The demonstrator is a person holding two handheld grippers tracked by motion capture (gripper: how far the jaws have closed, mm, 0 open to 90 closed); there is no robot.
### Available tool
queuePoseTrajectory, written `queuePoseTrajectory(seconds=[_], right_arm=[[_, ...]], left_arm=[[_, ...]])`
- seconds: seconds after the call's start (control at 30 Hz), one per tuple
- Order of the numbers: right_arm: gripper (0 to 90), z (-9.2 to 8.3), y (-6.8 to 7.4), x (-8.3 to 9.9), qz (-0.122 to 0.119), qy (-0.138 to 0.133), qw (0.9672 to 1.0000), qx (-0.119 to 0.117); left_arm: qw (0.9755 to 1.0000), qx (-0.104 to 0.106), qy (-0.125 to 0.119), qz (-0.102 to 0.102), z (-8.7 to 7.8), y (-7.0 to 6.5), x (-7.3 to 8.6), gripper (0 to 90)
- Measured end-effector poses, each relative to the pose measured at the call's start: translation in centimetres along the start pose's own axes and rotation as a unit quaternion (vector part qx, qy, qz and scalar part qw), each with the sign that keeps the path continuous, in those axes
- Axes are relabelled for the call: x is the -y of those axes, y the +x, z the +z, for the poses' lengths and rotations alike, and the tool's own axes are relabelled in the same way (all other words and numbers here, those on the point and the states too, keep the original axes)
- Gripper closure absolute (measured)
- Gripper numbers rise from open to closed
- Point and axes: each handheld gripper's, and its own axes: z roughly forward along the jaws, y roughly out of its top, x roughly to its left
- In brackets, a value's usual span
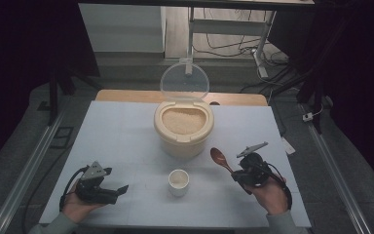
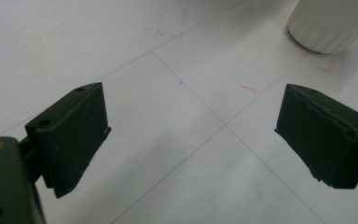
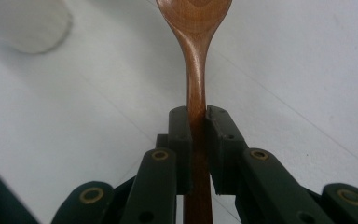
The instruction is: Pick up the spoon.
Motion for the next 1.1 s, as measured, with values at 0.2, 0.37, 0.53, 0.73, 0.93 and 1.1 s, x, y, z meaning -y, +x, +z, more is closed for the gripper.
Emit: queuePoseTrajectory(seconds=[0.2, 0.37, 0.53, 0.73, 0.93, 1.1], right_arm=[[81.2, -1.5, 0.5, -0.3, -0.025, -0.023, 0.9992, -0.019], [81.1, -2.1, 1.0, -0.4, -0.054, -0.036, 0.9974, -0.030], [81.1, -2.7, 2.0, -0.9, -0.085, -0.045, 0.9946, -0.039], [81.1, -2.5, 3.4, -1.7, -0.120, -0.050, 0.9901, -0.052], [81.1, -1.6, 4.4, -2.9, -0.142, -0.036, 0.9876, -0.056], [81.1, -1.4, 5.1, -4.1, -0.175, -0.037, 0.9818, -0.064]], left_arm=[[1.0000, 0.000, 0.000, -0.001, 0.0, 0.1, 0.0, 9.0], [1.0000, -0.001, 0.000, 0.000, 0.0, 0.0, 0.0, 9.0], [1.0000, -0.001, 0.001, -0.001, 0.1, 0.0, 0.0, 9.0], [1.0000, -0.001, 0.001, -0.001, 0.1, 0.1, 0.0, 9.0], [1.0000, 0.000, 0.001, -0.001, 0.1, 0.1, -0.1, 9.0], [1.0000, -0.001, 0.000, -0.002, 0.1, 0.1, -0.1, 9.0]])
